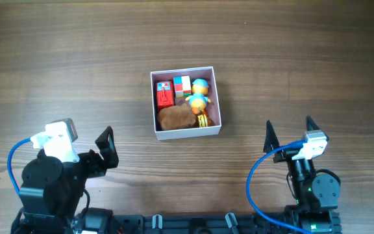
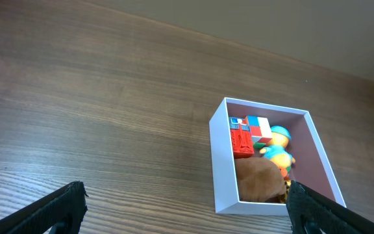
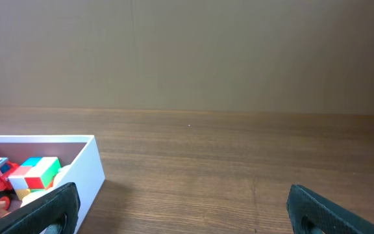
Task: Pack container
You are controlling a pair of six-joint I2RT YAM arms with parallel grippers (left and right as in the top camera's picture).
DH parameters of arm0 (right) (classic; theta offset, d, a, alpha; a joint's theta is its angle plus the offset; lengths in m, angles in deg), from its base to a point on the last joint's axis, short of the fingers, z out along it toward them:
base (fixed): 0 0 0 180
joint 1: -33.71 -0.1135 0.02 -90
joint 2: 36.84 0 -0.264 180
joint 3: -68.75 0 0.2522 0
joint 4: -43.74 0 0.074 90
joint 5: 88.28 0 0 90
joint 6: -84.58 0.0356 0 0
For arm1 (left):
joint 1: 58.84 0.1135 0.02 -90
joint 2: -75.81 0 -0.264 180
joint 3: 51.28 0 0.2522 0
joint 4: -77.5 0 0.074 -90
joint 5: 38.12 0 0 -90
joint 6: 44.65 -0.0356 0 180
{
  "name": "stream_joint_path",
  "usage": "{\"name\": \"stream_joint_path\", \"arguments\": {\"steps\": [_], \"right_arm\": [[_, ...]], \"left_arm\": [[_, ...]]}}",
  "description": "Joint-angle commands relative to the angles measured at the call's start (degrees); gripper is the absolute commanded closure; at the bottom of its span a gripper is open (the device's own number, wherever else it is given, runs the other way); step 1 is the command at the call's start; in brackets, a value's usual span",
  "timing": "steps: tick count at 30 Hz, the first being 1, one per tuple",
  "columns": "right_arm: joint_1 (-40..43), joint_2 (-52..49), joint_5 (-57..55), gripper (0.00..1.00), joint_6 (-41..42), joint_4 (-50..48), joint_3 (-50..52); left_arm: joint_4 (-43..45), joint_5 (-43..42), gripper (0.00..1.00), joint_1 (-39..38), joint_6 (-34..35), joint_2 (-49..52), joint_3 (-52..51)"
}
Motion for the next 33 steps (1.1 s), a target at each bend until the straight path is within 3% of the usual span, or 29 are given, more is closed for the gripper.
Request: {"name": "stream_joint_path", "arguments": {"steps": [1,13,17,20,24,33], "right_arm": [[-0.33,0.46,-1.01,0.0,0.31,-0.2,0.07],[-0.33,0.46,-1.01,0.0,0.33,-0.2,0.07],[-0.33,0.46,-1.01,0.0,0.33,-0.2,0.07],[-0.33,0.46,-1.01,0.0,0.33,-0.2,0.07],[-0.33,0.46,-1.01,0.0,0.33,-0.2,0.07],[-0.33,0.46,-1.01,0.0,0.33,-0.2,0.07]], "left_arm": [[0.13,-0.48,0.0,-0.35,0.76,-0.2,-0.35],[-1.92,1.75,0.0,0.98,-1.68,-2.21,-0.35],[-5.64,0.13,0.0,3.82,-1.66,-9.14,-1.53],[-4.07,-0.04,0.0,5.22,-1.66,-18.86,-8.33],[6.27,-0.72,0.0,6.69,-1.66,-26.6,-19.06],[47.43,-5.29,0.0,7.17,-1.7,-26.88,-43.45]]}}
